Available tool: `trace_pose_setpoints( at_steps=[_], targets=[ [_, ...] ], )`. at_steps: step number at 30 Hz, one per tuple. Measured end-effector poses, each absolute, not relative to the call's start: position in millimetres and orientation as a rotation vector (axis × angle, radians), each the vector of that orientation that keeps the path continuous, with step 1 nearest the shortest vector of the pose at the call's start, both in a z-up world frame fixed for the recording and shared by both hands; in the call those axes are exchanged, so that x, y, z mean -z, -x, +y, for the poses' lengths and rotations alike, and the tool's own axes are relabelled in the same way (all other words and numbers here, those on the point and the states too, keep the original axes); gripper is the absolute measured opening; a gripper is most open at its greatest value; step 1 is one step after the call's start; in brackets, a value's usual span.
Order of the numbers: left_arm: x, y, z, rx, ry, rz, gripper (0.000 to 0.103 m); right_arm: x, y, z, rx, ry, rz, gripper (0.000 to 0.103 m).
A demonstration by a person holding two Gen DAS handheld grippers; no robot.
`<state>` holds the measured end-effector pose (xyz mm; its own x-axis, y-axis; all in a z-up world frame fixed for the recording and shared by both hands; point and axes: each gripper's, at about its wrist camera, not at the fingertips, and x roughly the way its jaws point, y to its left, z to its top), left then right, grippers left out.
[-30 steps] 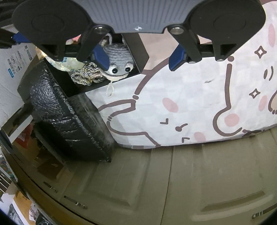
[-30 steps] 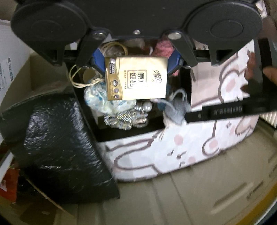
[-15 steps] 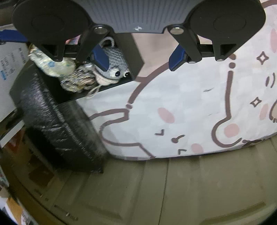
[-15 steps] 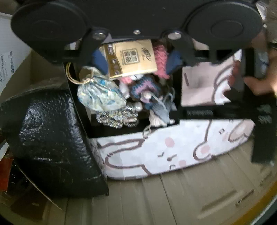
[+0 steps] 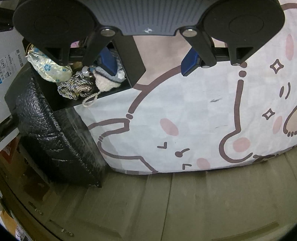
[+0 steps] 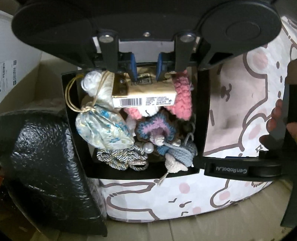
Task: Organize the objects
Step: 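Release grey doll into black box with left tool while right tool releases tissue pack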
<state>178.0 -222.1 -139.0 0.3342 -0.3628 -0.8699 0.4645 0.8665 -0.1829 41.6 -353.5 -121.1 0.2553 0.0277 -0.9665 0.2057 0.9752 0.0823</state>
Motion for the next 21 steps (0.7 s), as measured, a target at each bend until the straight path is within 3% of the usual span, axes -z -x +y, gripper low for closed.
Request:
trace_pose_setpoints(
  at_steps=[7, 15, 21],
  targets=[
    [128, -170, -223, 0.558, -0.116, 1.092, 0.075, 117, -42, -352, 0.140, -0.213, 1.287, 0.024],
    [111, -157, -216, 0.565, -0.127, 1.068, 0.077, 88, -33, -363, 0.232, -0.282, 1.139, 0.029],
    [94, -146, -207, 0.566, -0.143, 1.034, 0.077, 76, -23, -368, 0.299, -0.307, 1.076, 0.044]
  ],
)
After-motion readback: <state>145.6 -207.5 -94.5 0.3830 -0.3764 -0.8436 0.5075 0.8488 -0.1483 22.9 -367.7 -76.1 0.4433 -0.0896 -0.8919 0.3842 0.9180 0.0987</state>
